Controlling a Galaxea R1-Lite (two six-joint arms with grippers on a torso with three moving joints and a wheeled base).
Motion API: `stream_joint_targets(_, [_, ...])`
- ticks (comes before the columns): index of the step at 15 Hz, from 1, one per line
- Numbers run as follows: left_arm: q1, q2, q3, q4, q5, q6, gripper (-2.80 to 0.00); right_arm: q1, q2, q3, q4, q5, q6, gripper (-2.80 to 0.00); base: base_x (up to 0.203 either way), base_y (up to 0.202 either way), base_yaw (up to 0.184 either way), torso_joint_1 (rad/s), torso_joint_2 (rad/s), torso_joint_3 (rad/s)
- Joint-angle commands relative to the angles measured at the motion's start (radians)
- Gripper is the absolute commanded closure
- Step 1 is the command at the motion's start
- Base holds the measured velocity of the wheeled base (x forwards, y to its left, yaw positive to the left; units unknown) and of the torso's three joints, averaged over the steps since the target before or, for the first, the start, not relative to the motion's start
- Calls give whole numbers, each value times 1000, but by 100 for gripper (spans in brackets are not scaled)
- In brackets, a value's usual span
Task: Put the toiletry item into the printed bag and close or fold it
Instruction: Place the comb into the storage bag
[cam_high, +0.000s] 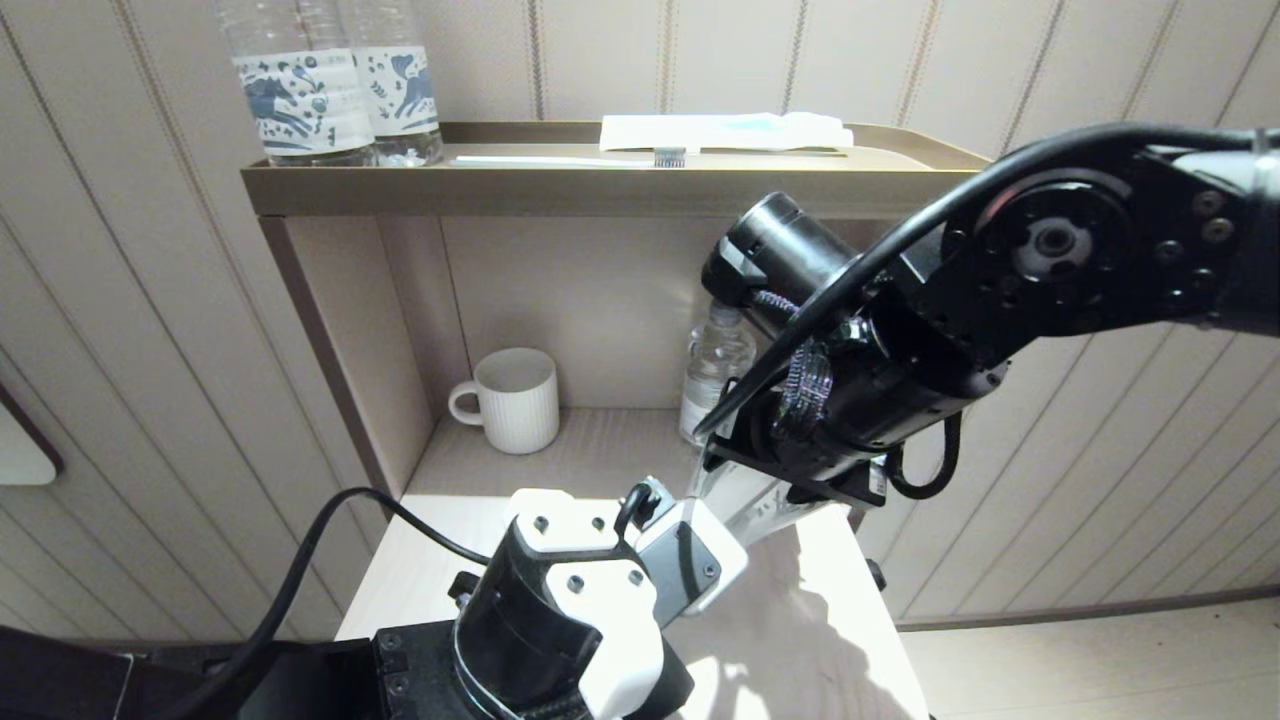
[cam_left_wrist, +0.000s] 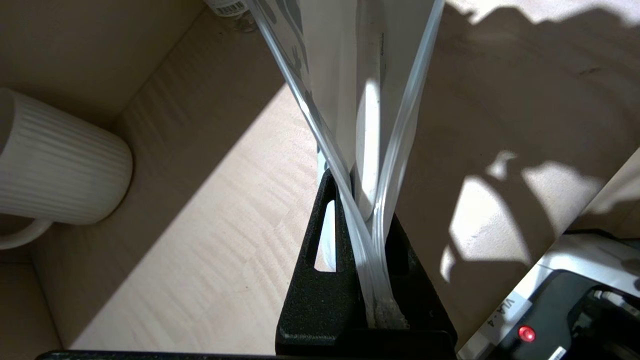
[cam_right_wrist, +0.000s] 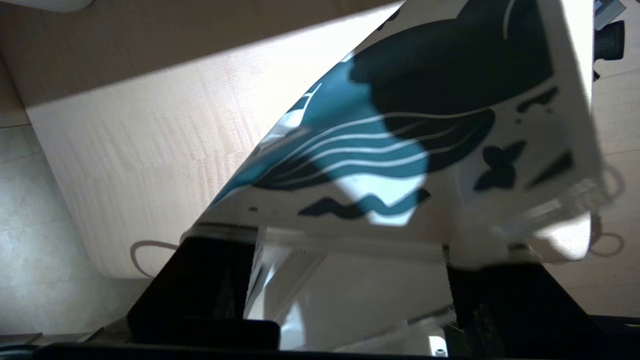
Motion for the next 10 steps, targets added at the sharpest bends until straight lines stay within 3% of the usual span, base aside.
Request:
stream_joint_targets(1, [11,2,3,2,2,-13,0,3,-46,-1,6,-4,-4,-280,0,0,0,0,0,0])
stream_joint_targets(10, [109,-16,-2,5,-52,-24,0,33,-217,112,1,8,-87,-280,0,0,0,0,0,0])
